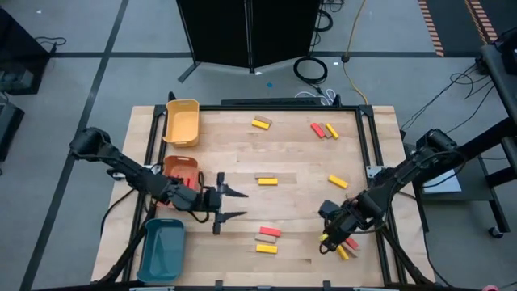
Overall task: Sort blocks
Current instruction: Put the bottom right red block in the orange bin
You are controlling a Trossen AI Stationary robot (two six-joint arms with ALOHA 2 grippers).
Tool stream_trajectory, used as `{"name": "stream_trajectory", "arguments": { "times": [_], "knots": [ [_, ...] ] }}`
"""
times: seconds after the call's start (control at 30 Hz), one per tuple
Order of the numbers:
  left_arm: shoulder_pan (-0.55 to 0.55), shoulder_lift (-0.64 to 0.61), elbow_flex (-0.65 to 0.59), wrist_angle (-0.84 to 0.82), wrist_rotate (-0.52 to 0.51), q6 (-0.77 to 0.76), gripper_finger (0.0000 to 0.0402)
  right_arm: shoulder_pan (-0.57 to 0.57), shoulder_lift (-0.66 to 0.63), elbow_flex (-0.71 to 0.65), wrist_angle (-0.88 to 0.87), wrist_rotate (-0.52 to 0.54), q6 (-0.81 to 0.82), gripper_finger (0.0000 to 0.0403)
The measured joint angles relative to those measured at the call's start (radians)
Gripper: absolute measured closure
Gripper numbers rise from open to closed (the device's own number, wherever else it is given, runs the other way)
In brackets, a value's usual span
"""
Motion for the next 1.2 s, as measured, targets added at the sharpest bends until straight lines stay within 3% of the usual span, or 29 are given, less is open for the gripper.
{"name": "stream_trajectory", "arguments": {
  "times": [0.2, 0.53, 0.67, 1.2],
  "knots": [
    [0.001, 0.025, 0.0, -0.017, 0.024, -0.015, 0.0178, 0.096, 0.0, 0.0, 0.026, 0.081, -0.069, 0.0188],
    [0.034, 0.028, 0.0, -0.011, 0.024, 0.0, 0.0178, 0.149, 0.007, 0.0, -0.161, 0.113, 0.194, 0.0188],
    [0.047, 0.028, 0.0, -0.019, 0.024, -0.006, 0.0178, 0.154, 0.062, 0.0, -0.25, 0.109, 0.273, 0.0188],
    [0.047, 0.028, 0.0, -0.032, 0.055, -0.032, 0.0178, 0.152, 0.232, 0.0, -0.182, 0.032, 0.254, 0.0188]
  ]
}}
